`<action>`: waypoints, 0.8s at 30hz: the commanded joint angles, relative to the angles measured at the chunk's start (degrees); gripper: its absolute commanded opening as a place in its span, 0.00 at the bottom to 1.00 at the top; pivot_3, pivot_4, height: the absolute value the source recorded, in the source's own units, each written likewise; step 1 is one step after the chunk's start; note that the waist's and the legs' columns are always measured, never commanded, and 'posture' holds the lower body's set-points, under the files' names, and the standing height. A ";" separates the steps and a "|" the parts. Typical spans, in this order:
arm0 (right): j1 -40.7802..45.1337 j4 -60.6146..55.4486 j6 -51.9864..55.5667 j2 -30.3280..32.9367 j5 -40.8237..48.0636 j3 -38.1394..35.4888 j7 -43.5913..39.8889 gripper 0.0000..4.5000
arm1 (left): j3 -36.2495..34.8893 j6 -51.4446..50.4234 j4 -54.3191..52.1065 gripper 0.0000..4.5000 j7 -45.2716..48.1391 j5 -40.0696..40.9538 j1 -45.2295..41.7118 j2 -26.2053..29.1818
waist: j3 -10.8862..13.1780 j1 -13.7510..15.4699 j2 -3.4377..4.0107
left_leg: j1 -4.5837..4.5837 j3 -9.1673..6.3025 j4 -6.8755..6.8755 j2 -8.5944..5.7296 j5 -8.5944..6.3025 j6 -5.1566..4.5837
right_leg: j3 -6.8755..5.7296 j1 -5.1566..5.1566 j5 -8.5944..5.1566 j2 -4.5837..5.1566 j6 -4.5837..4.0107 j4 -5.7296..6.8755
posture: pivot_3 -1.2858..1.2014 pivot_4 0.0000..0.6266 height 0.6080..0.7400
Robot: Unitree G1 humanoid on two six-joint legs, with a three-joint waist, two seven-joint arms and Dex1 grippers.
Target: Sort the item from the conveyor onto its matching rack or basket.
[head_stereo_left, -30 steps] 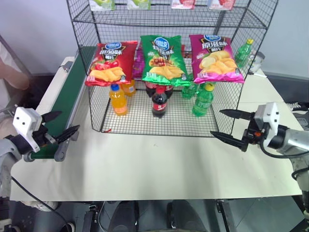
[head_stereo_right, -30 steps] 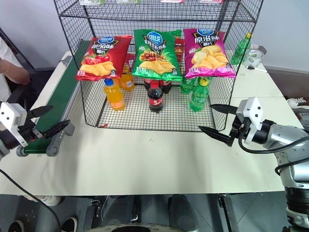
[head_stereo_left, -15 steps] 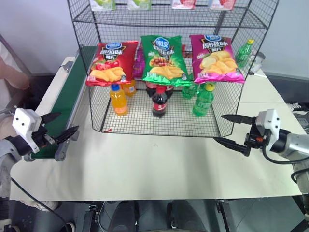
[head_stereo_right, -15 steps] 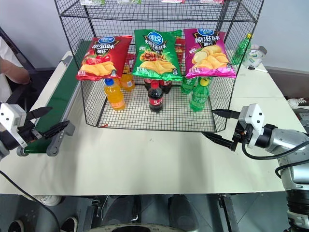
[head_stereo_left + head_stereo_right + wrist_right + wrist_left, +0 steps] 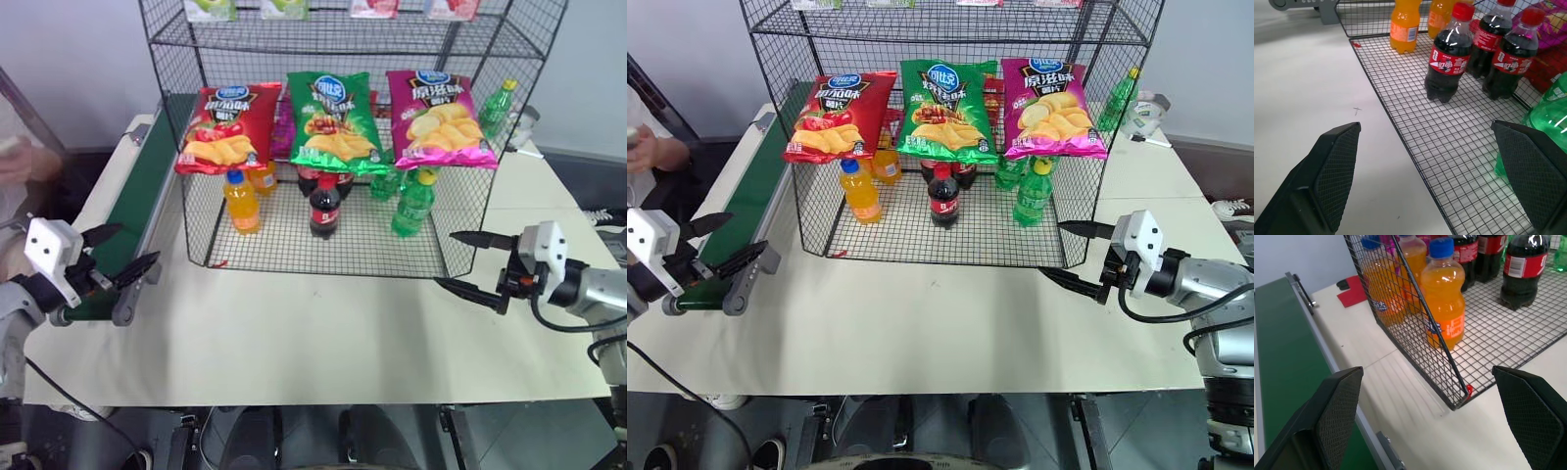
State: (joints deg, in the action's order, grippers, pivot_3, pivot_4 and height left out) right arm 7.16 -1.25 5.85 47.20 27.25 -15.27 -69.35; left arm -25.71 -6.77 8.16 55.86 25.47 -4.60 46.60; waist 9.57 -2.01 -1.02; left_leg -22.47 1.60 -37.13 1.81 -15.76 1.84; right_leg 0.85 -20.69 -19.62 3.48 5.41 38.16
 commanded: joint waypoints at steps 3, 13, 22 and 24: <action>-0.72 -1.05 -0.85 1.08 0.36 -1.48 -0.47 0.99 | -0.66 1.42 -0.17 1.00 0.63 0.04 -0.25 0.52 | 0.00 -0.01 0.00 | 0.00 0.00 0.00 0.00 0.00 0.00 | 0.00 0.00 0.00 0.00 0.00 0.00 | 0.52 0.24 0.99; 0.57 -1.08 -0.74 0.65 -0.17 -0.09 0.33 0.99 | 0.70 1.61 -2.09 1.00 -0.28 -0.11 -0.23 -0.40 | 0.00 -0.06 0.00 | 0.00 0.00 0.00 0.00 0.00 0.00 | 0.00 0.00 0.00 0.00 0.00 0.02 | 0.52 0.24 0.99; 0.76 0.00 -1.95 0.27 -0.60 0.57 0.17 0.99 | 0.36 1.50 -1.80 1.00 0.01 0.47 0.23 -0.46 | 0.00 -0.03 0.00 | 0.00 0.00 -0.01 0.00 0.00 0.00 | 0.00 0.00 0.00 0.00 0.00 0.02 | 0.52 0.24 0.99; 0.97 -0.18 -1.86 0.03 -0.69 0.87 0.36 0.99 | 0.19 1.51 -1.85 1.00 0.09 0.58 0.46 -0.45 | 0.00 -0.07 0.00 | 0.00 0.00 0.00 0.00 0.00 0.00 | 0.00 0.00 0.00 0.00 0.00 0.02 | 0.52 0.24 0.99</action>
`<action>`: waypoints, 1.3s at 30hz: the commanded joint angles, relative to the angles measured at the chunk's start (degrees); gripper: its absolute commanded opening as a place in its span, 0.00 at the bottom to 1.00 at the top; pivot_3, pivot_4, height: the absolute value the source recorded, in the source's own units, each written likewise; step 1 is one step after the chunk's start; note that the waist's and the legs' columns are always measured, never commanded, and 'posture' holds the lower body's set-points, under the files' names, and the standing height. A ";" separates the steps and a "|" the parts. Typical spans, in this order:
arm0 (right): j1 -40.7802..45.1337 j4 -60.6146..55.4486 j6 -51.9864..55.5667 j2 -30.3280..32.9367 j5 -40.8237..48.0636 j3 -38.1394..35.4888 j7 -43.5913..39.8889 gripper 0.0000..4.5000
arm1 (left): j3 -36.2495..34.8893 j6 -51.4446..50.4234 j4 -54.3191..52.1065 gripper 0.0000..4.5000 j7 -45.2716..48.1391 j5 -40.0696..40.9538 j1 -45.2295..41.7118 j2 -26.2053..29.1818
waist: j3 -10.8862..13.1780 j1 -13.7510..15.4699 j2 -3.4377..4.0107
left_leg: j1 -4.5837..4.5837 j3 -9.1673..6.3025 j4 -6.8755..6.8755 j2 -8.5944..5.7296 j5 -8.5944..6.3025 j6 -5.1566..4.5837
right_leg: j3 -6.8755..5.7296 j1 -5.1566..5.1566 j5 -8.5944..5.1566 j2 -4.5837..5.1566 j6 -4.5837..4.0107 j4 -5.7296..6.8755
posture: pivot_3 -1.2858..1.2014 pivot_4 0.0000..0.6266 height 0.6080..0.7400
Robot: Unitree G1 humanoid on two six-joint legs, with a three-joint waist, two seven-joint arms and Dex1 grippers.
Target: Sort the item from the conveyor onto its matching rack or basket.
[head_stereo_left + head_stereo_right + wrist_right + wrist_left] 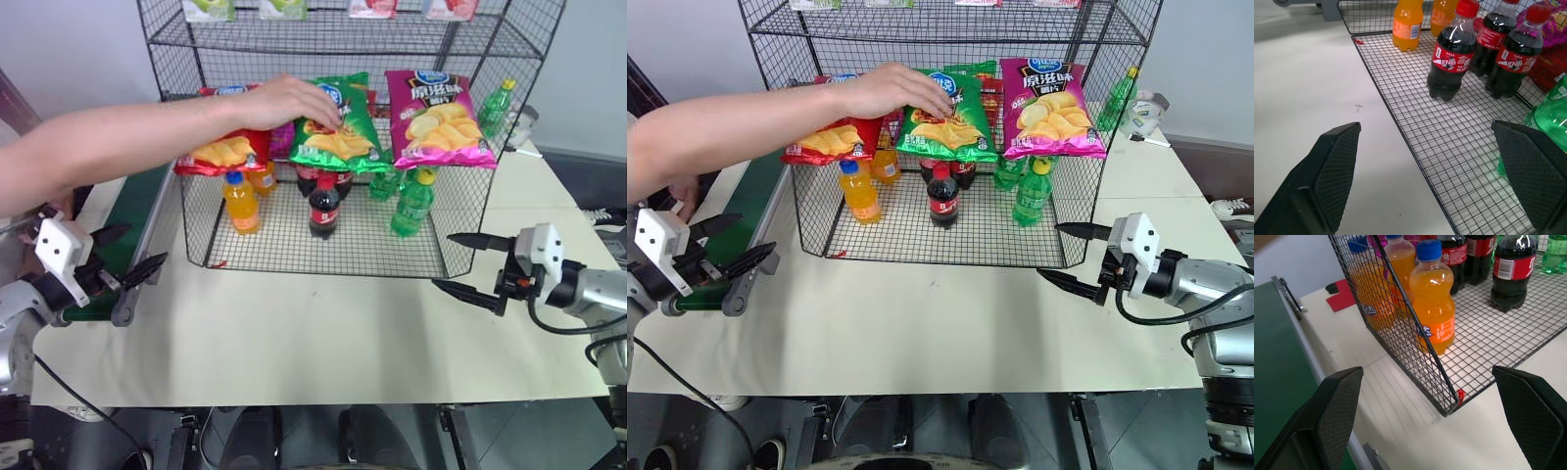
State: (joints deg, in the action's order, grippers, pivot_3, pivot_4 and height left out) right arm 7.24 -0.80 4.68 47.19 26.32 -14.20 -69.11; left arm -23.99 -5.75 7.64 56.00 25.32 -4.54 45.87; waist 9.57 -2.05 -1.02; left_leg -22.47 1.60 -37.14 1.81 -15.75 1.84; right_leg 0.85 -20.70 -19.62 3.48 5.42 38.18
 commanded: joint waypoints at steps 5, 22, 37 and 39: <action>1.32 -0.56 -0.36 0.02 0.00 0.23 0.43 0.99 | -3.26 -0.40 -1.58 1.00 2.67 4.92 0.74 -0.11 | 0.00 -0.03 0.00 | 0.00 0.00 0.00 0.00 0.00 0.00 | 0.00 0.00 0.00 0.00 0.00 0.01 | 0.52 0.24 0.99; 2.50 -0.51 -0.57 -0.36 -0.60 1.42 0.84 0.99 | -3.96 -1.93 -2.98 1.00 2.19 6.22 2.06 0.01 | 0.00 -0.02 0.00 | 0.00 0.00 -0.01 0.00 0.00 0.00 | 0.00 0.00 0.00 0.00 0.00 0.01 | 0.52 0.24 0.99; 5.09 -2.72 2.75 -1.47 1.06 2.54 2.57 0.99 | -3.51 -0.15 -3.41 1.00 1.06 5.08 2.26 -0.64 | 0.00 -0.07 0.00 | 0.01 0.00 -0.01 0.00 0.00 0.00 | 0.00 0.00 0.00 0.00 0.00 0.02 | 0.52 0.24 0.99; 5.16 -2.77 2.71 -1.25 0.83 2.67 2.52 0.99 | -3.23 -0.45 -3.89 1.00 0.73 5.00 2.01 -0.61 | 0.00 -0.07 0.00 | 0.01 0.00 -0.02 0.00 0.00 0.00 | 0.00 0.00 0.00 0.00 0.00 0.02 | 0.52 0.24 0.99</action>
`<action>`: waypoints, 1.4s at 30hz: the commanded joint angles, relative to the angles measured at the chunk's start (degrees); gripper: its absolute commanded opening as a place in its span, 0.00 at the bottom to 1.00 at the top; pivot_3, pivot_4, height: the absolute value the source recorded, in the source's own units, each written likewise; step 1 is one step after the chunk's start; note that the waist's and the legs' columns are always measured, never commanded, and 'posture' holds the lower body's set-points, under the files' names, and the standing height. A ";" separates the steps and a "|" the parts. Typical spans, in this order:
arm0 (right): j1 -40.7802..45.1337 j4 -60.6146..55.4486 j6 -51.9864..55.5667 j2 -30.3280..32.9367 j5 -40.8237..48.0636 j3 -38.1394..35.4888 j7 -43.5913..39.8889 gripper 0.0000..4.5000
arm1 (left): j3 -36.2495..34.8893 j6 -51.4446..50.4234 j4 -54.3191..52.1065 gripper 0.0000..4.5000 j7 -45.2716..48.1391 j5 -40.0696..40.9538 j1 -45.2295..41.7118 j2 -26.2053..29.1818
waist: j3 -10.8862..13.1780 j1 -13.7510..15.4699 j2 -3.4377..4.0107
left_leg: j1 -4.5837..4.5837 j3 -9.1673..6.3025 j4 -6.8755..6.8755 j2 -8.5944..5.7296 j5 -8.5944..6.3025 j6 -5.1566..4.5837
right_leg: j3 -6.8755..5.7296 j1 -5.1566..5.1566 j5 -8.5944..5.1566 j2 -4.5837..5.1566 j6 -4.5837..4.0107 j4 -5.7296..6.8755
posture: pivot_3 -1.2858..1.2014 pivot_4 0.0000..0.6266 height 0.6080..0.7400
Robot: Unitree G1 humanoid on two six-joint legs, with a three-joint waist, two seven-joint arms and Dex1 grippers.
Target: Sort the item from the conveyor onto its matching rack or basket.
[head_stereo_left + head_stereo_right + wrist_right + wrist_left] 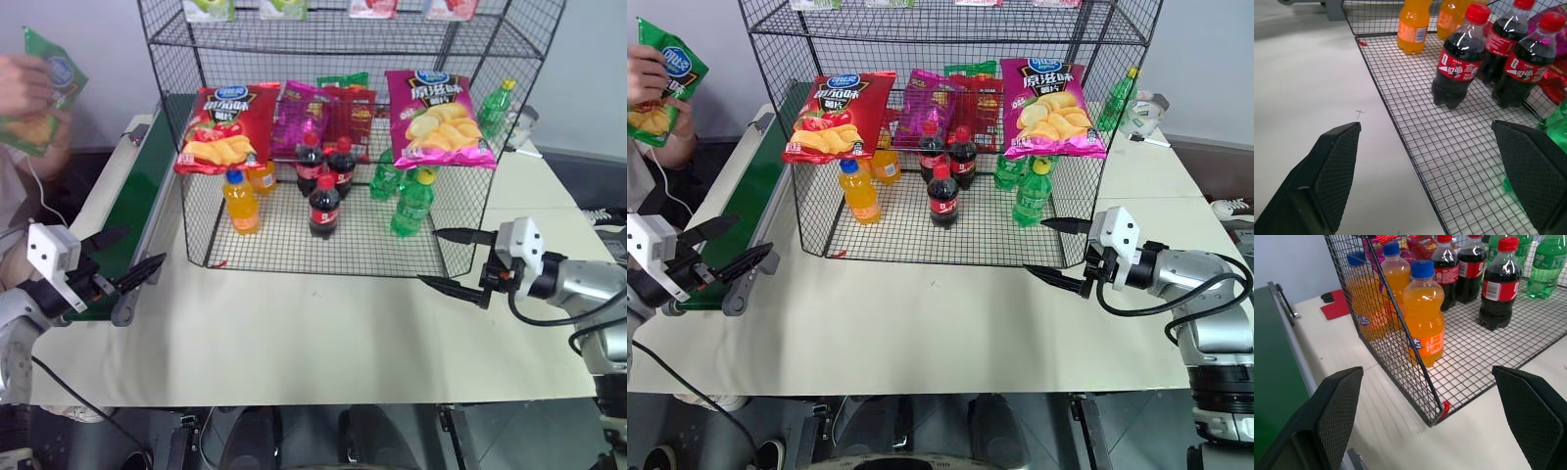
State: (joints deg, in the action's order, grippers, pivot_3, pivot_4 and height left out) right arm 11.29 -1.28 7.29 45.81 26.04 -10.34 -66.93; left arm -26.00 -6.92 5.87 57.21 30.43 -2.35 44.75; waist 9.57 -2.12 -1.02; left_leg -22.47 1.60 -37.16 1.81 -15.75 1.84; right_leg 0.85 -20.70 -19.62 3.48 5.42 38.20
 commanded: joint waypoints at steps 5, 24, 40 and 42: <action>1.32 -3.04 0.41 -0.04 1.47 -1.08 0.40 0.99 | -0.94 0.15 -2.68 1.00 -0.62 0.16 -0.46 0.55 | 0.00 0.01 0.00 | 0.00 0.00 0.00 0.00 0.00 0.00 | 0.00 0.00 0.00 0.00 0.00 0.00 | 0.52 0.24 0.99; 1.35 -3.55 0.41 -0.26 3.41 -1.60 0.61 0.99 | -0.62 -0.13 -3.43 1.00 -1.58 -0.25 -0.19 0.41 | 0.00 0.01 0.00 | 0.00 0.00 0.01 0.00 0.00 0.00 | 0.00 0.00 0.00 0.00 0.00 0.00 | 0.52 0.24 0.99; 1.52 -1.46 -2.51 -1.68 3.61 -2.52 -0.16 0.99 | -1.78 -5.30 -4.61 1.00 -0.86 5.18 -1.34 -0.90 | 0.00 0.02 0.00 | 0.00 0.00 0.00 0.00 0.00 0.00 | 0.00 0.00 0.00 0.00 0.00 0.00 | 0.52 0.24 0.99; 1.36 -1.47 -2.52 -1.62 3.61 -2.45 -0.29 0.99 | -2.09 -4.68 -3.95 1.00 -1.69 4.34 -1.52 -0.77 | 0.00 0.02 0.00 | 0.00 0.00 0.00 0.00 0.00 0.00 | 0.00 0.00 0.00 0.00 0.00 0.00 | 0.52 0.24 0.99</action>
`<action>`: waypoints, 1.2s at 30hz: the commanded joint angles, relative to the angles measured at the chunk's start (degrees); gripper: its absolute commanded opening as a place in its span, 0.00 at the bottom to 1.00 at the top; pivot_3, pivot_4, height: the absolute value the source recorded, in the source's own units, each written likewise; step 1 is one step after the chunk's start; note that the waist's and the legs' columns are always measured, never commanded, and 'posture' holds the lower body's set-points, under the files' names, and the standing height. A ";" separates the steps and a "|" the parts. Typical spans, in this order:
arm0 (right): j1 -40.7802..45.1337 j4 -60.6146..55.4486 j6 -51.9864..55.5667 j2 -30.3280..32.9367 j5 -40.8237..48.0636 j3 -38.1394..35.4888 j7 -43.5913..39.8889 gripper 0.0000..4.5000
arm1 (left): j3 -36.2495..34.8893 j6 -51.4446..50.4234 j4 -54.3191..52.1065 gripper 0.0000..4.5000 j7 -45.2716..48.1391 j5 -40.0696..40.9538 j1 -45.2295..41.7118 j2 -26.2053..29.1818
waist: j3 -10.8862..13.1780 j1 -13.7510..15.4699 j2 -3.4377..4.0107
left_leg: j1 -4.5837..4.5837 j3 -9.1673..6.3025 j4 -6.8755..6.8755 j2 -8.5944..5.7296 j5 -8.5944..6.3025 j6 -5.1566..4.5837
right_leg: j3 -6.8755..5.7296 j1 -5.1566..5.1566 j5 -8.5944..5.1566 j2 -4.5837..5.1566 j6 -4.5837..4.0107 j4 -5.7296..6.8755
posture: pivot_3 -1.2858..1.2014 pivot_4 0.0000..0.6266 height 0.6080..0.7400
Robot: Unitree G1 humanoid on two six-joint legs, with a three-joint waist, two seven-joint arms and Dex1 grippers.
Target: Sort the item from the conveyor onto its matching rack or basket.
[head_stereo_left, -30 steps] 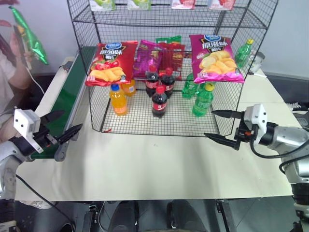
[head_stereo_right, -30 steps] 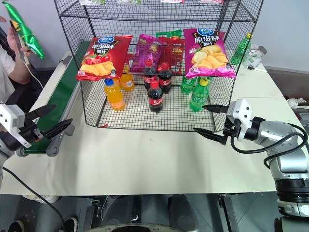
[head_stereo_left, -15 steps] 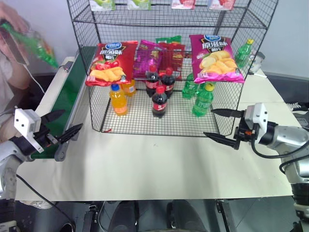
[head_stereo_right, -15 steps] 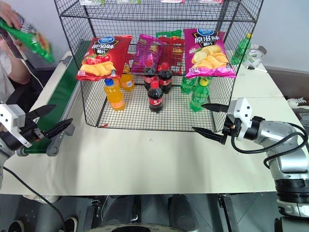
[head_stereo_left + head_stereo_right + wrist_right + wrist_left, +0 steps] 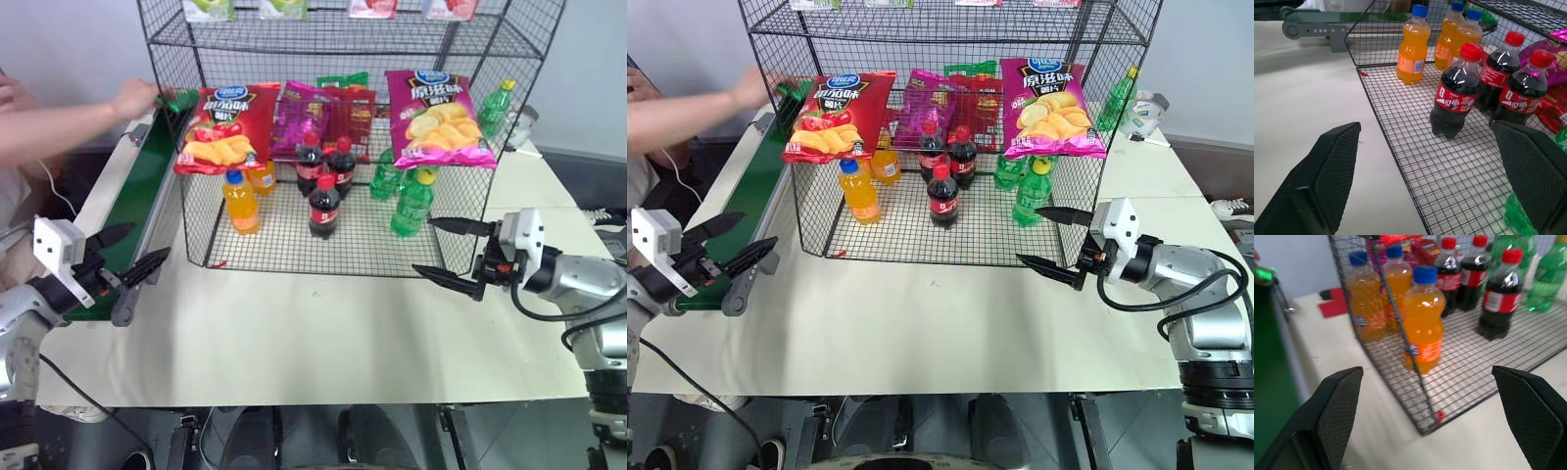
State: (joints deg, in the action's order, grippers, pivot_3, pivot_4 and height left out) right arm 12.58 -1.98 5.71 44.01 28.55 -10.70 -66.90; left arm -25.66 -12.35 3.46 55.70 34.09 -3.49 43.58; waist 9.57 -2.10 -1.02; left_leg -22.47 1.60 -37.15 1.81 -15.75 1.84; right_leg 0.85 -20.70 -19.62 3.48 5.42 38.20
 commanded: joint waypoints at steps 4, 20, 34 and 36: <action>0.05 -0.59 -1.06 0.19 1.05 -1.97 -0.61 0.99 | -3.04 0.76 -1.15 1.00 -1.78 0.84 -0.79 -0.01 | 0.00 -0.07 0.00 | 0.00 0.00 0.00 0.00 0.00 0.00 | 0.00 0.00 0.00 0.00 0.00 0.00 | 0.52 0.24 0.99; 0.93 -2.42 0.21 -0.99 1.75 -0.25 -0.31 0.99 | -3.37 5.08 -2.26 1.00 -2.04 -1.76 2.08 0.40 | 0.00 -0.05 0.00 | 0.00 0.00 0.00 0.00 0.00 0.00 | 0.00 0.00 0.00 0.00 0.00 0.00 | 0.52 0.24 0.99; 4.97 -8.59 12.14 -3.75 7.63 6.21 -1.89 0.99 | -5.93 21.13 -0.06 1.00 -7.17 -12.60 4.90 1.37 | 0.00 -0.30 0.00 | 0.00 0.00 0.02 0.02 0.00 0.00 | 0.01 -0.02 0.00 0.00 0.00 -0.01 | 0.52 0.24 0.99; 6.08 -9.36 12.79 -4.75 7.46 7.88 -1.99 0.99 | -6.22 24.46 -0.59 1.00 -6.97 -14.94 7.24 1.85 | 0.00 -0.47 0.00 | 0.00 0.00 0.04 0.02 0.00 0.00 | 0.02 -0.03 0.00 0.00 0.00 -0.01 | 0.52 0.24 0.99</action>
State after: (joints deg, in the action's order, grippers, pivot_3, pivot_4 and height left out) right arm 17.36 -8.99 18.16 39.70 34.98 -3.37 -68.70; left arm -29.81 8.73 4.21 48.89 21.07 2.71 44.38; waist 9.57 -2.57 -1.02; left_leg -22.47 1.60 -37.10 1.83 -15.76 1.83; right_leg 0.87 -20.74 -19.62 3.48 5.41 38.19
